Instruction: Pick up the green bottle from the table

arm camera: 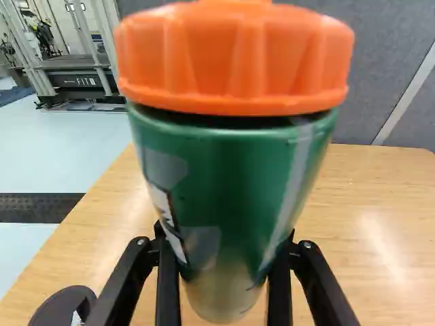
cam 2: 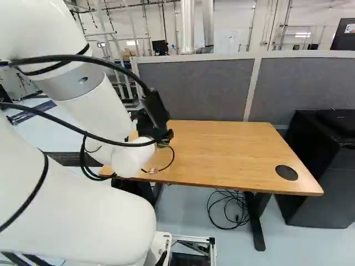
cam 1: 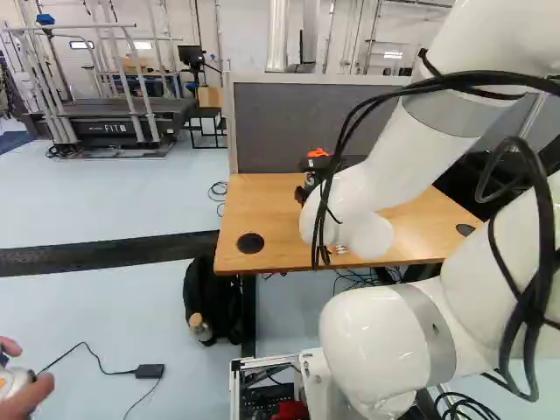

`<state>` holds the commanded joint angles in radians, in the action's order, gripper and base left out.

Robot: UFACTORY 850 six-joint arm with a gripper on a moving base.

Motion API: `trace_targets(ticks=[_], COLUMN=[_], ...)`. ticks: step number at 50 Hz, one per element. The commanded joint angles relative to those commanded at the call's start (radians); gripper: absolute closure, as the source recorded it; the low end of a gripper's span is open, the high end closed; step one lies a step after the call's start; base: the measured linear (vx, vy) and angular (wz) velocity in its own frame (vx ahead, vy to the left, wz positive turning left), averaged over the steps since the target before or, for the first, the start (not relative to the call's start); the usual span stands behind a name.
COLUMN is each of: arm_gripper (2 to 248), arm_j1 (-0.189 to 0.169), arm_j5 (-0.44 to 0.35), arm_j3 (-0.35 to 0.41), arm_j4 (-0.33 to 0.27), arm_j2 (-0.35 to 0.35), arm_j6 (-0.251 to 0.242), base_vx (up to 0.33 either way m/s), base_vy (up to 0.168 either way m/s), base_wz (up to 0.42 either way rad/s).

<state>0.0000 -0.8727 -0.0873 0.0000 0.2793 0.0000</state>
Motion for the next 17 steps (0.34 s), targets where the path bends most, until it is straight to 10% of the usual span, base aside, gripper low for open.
trace_targets(ticks=[17], arm_gripper=[135], arm_j1=[0.000], arm_j5=[0.000], arm_j3=[0.000], arm_j4=[0.000], arm_j2=[0.000], arm_j6=[0.000], base_vx=[0.000], base_vy=[0.000], base_wz=[0.000])
